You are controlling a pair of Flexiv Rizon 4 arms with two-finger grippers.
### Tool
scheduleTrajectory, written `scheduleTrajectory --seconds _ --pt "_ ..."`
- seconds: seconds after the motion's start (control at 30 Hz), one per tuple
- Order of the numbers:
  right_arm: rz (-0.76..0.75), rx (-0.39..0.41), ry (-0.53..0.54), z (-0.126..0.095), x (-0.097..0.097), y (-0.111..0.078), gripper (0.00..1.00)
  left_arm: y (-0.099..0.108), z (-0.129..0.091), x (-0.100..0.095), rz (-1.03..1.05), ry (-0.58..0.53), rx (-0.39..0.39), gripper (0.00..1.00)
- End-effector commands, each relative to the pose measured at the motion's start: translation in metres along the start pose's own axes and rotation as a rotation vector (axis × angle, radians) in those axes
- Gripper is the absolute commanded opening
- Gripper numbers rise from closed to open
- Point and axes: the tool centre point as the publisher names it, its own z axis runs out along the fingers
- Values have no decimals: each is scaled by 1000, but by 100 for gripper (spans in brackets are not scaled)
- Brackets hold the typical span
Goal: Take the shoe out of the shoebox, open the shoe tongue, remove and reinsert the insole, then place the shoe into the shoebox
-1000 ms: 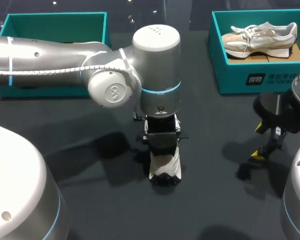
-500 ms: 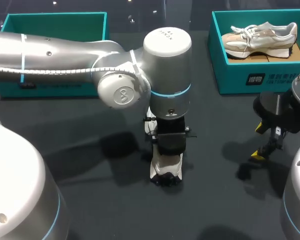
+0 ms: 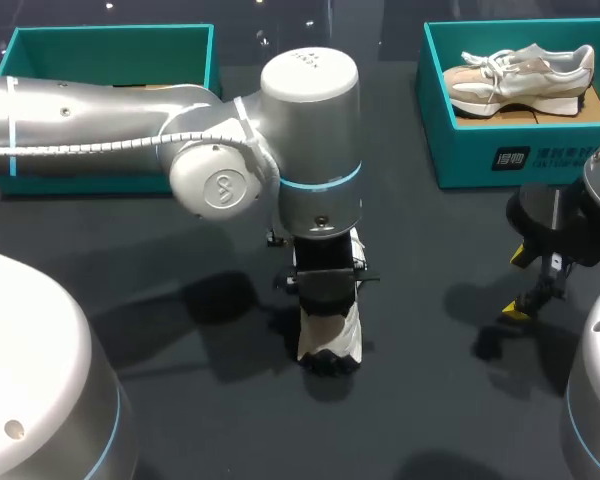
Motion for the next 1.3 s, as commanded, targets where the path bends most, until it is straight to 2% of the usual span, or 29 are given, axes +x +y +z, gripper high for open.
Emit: scheduleTrajectory --seconds 0.03,0.13,0.27,0.47,0.53,0.67,0.9,1.07,1.3 --pt "0 1 -4 0 2 -1 100 10 28 -7 9 24 21 0" --pt "0 1 -4 0 2 -1 100 14 34 -5 13 40 14 0" --pt "0 1 -4 0 2 -1 100 22 36 -2 4 54 -36 0" --pt "0 1 -4 0 2 -1 100 35 24 -3 -31 36 -141 0" --pt "0 1 -4 0 2 -1 100 38 17 -4 -31 25 -141 0" --pt "0 1 -4 0 2 -1 100 36 2 -3 -23 5 -167 0" --pt "0 1 -4 0 2 -1 100 24 -14 -7 18 -44 -157 0" --pt "0 1 -4 0 2 -1 100 21 -5 -9 35 -27 -156 0" --pt "0 1 -4 0 2 -1 100 33 20 -4 13 7 -141 0"
